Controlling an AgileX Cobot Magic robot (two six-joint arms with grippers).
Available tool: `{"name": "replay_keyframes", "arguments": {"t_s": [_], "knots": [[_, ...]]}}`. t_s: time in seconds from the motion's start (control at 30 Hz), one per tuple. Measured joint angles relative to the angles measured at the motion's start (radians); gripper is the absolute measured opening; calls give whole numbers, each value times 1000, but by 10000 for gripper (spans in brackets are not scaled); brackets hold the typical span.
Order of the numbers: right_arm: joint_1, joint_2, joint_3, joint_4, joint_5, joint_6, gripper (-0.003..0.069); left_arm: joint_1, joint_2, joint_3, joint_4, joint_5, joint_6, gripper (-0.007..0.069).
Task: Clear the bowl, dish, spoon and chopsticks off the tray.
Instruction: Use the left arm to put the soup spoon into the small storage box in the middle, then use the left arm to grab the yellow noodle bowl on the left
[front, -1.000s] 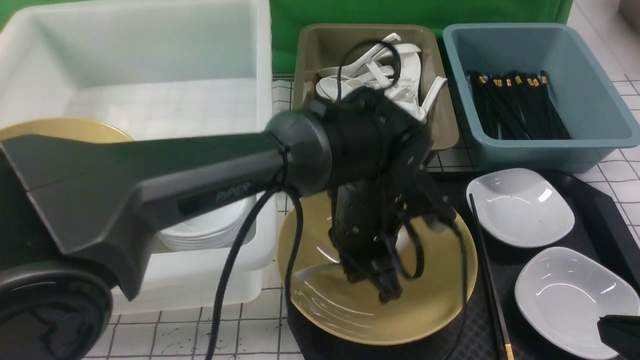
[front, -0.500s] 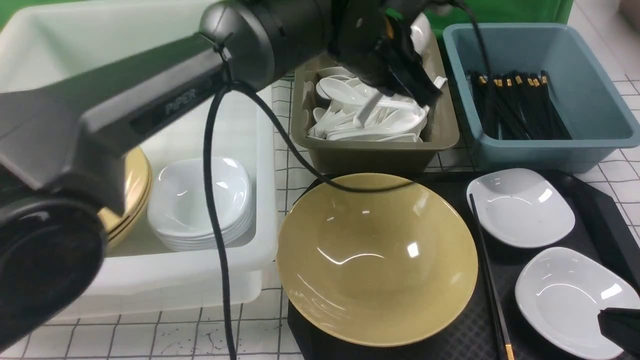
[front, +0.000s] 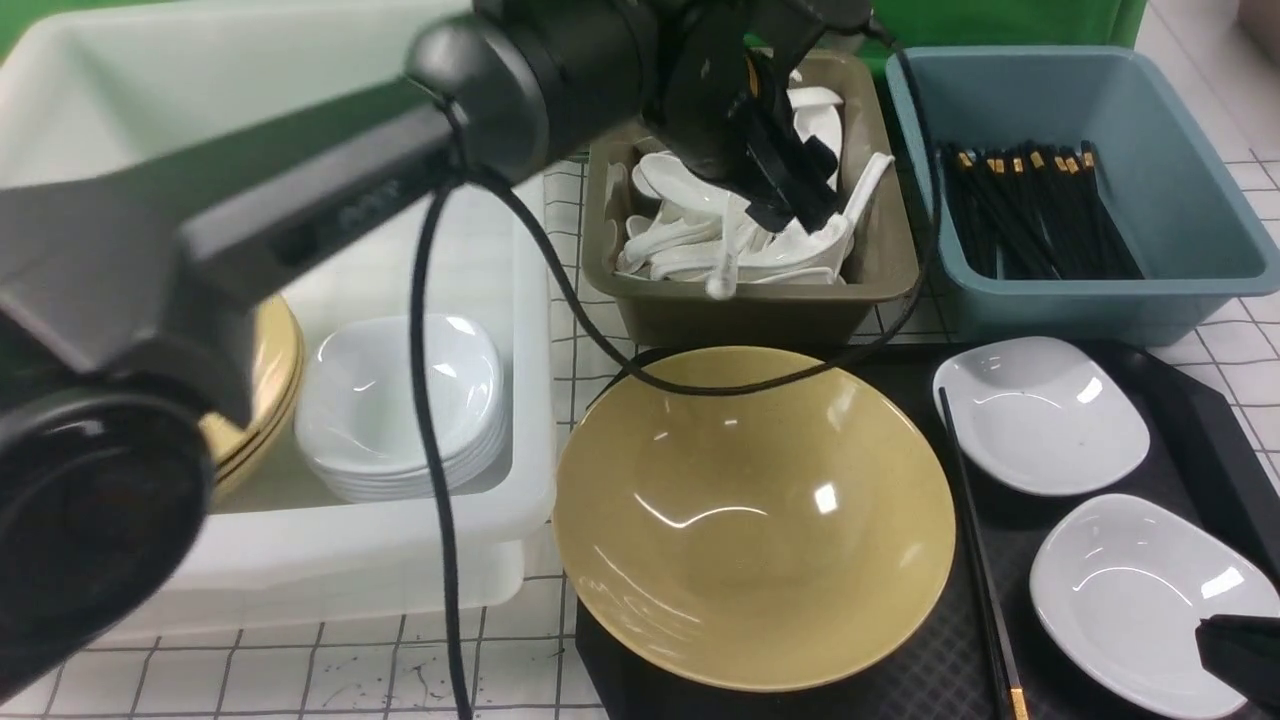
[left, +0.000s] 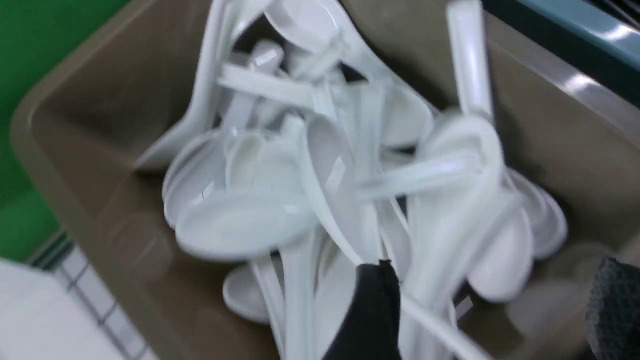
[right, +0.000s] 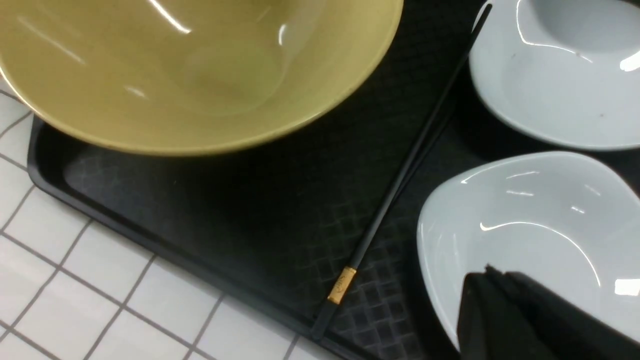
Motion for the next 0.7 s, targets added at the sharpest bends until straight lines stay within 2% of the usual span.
{"name": "replay_keyframes", "arguments": {"t_s": [0.3, 0.4, 0.57, 0.7], "knots": [[0, 0, 0, 6, 0, 0, 47, -6, 7, -1, -21, 410, -25, 486], [0, 0, 0, 6, 0, 0, 47, -6, 23, -1, -31, 433, -23, 486], [0, 0, 0, 7, 0, 0, 47, -6, 106, -1, -38, 384, 39, 486], [0, 0, 0, 7, 0, 0, 48, -6, 177, -1, -109, 418, 84, 451]]}}
